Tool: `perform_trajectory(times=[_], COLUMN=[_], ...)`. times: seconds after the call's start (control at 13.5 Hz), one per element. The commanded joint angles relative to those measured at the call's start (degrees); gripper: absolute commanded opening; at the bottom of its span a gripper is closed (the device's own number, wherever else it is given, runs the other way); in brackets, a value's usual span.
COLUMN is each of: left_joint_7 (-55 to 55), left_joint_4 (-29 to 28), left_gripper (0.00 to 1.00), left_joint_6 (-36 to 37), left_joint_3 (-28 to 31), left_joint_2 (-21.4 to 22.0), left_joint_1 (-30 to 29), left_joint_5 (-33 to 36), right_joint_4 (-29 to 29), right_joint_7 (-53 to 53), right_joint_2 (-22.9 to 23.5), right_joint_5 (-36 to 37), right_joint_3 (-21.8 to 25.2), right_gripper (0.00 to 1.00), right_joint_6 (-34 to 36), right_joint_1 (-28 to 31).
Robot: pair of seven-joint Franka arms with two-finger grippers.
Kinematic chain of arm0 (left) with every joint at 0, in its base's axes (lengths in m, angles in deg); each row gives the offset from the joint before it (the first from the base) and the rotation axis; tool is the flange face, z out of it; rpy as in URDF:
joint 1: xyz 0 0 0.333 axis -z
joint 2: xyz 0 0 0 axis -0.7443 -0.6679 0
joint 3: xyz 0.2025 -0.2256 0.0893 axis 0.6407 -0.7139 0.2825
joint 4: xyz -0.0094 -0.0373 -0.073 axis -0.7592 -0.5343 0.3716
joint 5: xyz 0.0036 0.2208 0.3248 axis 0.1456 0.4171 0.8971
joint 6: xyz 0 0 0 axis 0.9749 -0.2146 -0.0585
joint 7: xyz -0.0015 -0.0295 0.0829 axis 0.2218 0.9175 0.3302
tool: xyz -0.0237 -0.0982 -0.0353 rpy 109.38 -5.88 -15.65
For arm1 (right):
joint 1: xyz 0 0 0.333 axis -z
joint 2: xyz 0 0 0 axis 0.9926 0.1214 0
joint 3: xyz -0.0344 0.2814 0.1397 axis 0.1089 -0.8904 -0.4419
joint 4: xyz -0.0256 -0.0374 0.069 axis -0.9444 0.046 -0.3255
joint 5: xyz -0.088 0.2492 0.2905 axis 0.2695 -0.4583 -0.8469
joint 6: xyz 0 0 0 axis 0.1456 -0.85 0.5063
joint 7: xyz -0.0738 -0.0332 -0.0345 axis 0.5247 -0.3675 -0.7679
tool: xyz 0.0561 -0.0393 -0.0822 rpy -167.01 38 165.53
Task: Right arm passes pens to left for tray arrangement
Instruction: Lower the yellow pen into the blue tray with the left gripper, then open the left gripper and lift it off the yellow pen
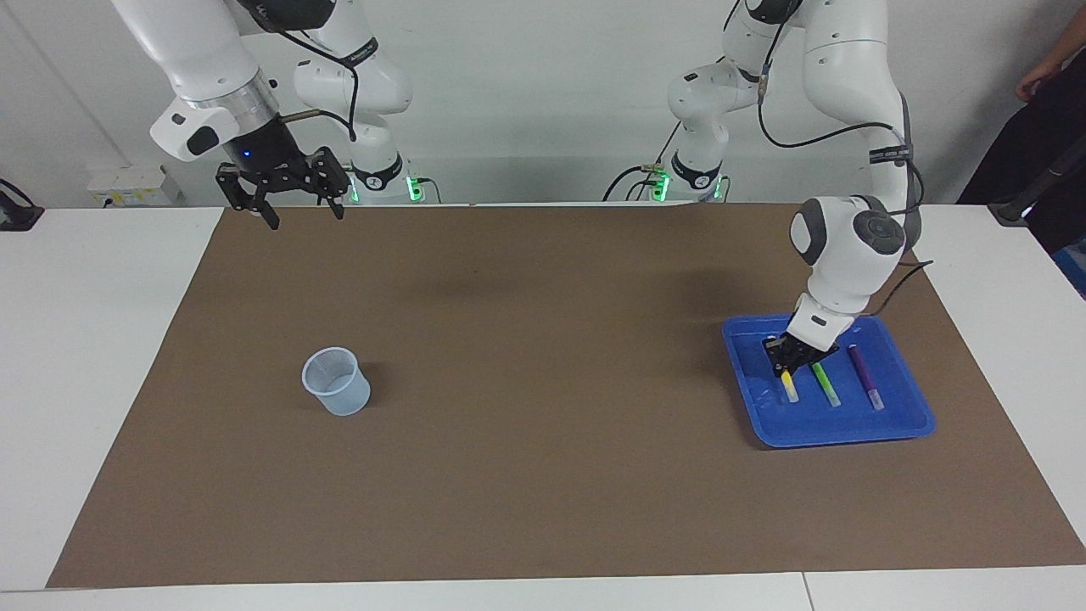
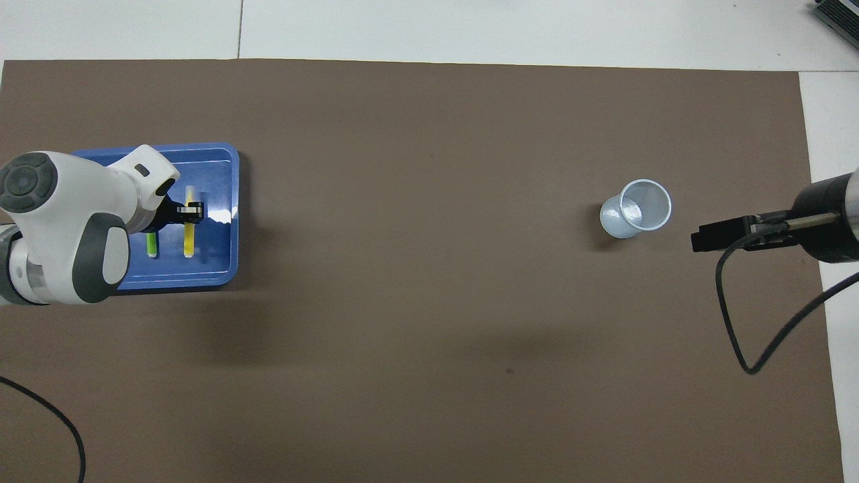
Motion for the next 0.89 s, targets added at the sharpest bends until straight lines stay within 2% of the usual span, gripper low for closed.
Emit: perform_trajectory(times=[0.0,0.82], left_joint_7=[5.8,5.2], left_joint_4=[-0.7,-0.2], left_gripper=[0.00,0.00], left_joint_6=[-0.1,-4.1], left_joint_3=[0.2,0.3], left_joint_2=[0.1,-1.3], left_joint_1=[1.9,0.9], left_joint_5=[1.5,1.8], right_joint_4=[-1.3,-2.1], right_joint_7=[-0.7,-1.2], right_joint_2=[-1.6,-2.2], right_joint_5=[1.1,1.1], right_joint_3=[-0.8,-0.9], right_gripper=[1.00,1.00], right_joint_6=[1.9,1.4], right_joint_1=[1.4,1.4])
